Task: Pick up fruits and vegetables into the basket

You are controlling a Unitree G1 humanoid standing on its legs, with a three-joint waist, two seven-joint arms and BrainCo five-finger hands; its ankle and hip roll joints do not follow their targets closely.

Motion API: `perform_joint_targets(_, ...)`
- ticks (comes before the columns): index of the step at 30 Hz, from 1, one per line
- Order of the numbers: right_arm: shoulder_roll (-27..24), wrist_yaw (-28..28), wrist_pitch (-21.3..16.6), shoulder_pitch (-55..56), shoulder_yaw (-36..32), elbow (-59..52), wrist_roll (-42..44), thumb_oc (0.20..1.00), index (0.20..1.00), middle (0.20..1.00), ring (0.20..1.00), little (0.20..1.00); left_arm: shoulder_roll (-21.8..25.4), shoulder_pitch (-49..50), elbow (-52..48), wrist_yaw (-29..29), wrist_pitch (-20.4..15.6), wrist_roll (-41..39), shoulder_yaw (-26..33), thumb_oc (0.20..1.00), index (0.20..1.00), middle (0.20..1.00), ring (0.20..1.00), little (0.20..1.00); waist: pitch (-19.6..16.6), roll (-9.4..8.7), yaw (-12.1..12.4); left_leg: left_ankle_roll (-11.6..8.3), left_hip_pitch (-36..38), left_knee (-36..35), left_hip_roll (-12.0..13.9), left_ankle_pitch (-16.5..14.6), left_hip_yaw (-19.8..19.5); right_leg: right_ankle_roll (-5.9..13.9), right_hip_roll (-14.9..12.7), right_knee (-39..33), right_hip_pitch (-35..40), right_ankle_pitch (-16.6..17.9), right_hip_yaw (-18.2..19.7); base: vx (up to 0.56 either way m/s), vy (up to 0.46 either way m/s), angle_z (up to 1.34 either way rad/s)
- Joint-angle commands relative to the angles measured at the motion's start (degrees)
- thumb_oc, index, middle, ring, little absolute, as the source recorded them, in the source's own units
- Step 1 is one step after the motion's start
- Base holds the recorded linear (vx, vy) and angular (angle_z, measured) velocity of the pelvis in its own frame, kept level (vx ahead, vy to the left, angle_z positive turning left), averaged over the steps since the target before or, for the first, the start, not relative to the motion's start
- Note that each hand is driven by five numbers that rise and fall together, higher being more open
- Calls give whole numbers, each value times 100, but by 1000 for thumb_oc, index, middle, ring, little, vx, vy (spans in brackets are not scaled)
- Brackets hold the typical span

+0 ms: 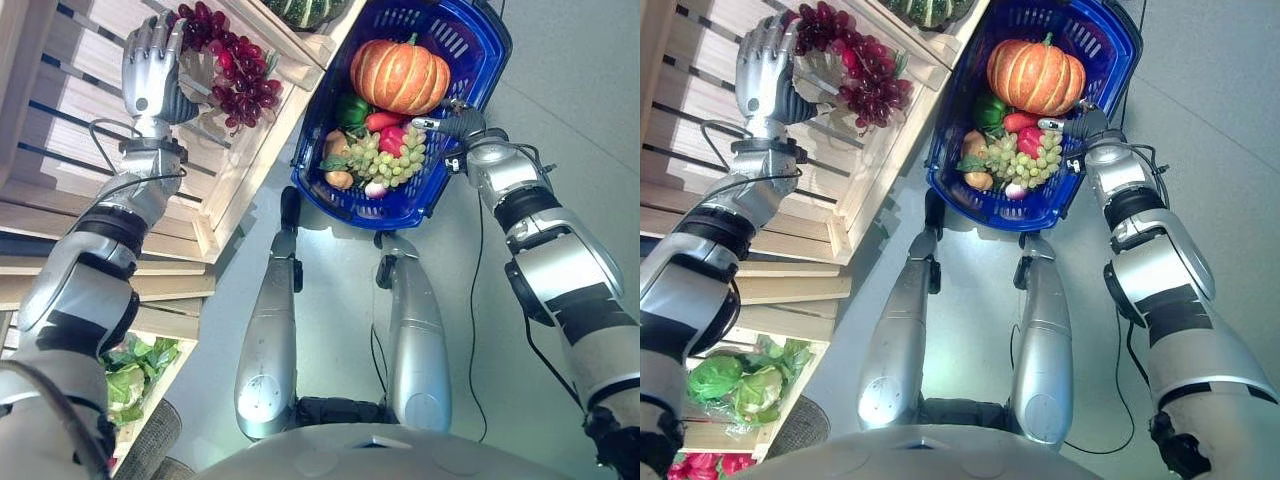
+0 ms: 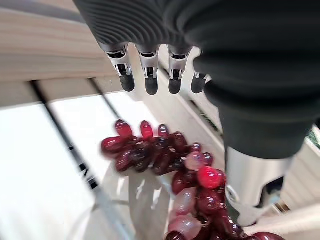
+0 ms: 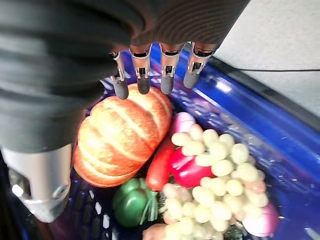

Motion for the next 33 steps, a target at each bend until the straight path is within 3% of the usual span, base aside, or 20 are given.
perform_joint_targets(1,-422,-154,-444,118,155,-140,28,1000,1000,1000,1000,1000,61,-148,365,317,188,468,136,1000,1000,1000,1000,1000,-162,525,-187,340,-108,323,-514,-361,471,27,513,-64,307,-327,-253,-1,90,-5)
perform_joint_targets(8,-492,-285,-1279,481,-11,-476,348,1000,1000,1000,1000,1000,106,-494,556,314,684,730,-355,1000,1000,1000,1000,1000,-162,548,-392,309,-137,296,-479,-345,555,37,529,-80,222,-314,-142,-4,66,-5)
perform_joint_targets(17,-512,-420,-2305,1029,-247,-969,636,1000,1000,1000,1000,1000,137,-656,977,10,1083,751,-464,1000,1000,1000,1000,1000,-162,488,-589,287,-139,213,-431,-317,633,53,564,-169,196,-290,-75,-7,26,-6)
perform_joint_targets(25,-546,-666,-2648,1226,-394,-1167,787,1000,1000,1000,1000,1000,173,-532,1216,-286,1160,717,-389,1000,1000,1000,1000,1000,-162,458,-632,277,-147,212,-411,-325,657,54,553,-203,211,-294,-71,0,0,0)
perform_joint_targets(33,-558,-804,-2678,1263,-514,-1239,903,1000,1000,1000,1000,1000,176,-428,1249,-589,1232,711,-362,1000,1000,1000,1000,1000,-162,416,-604,292,-203,191,-397,-314,646,54,557,-222,183,-287,-118,0,0,0)
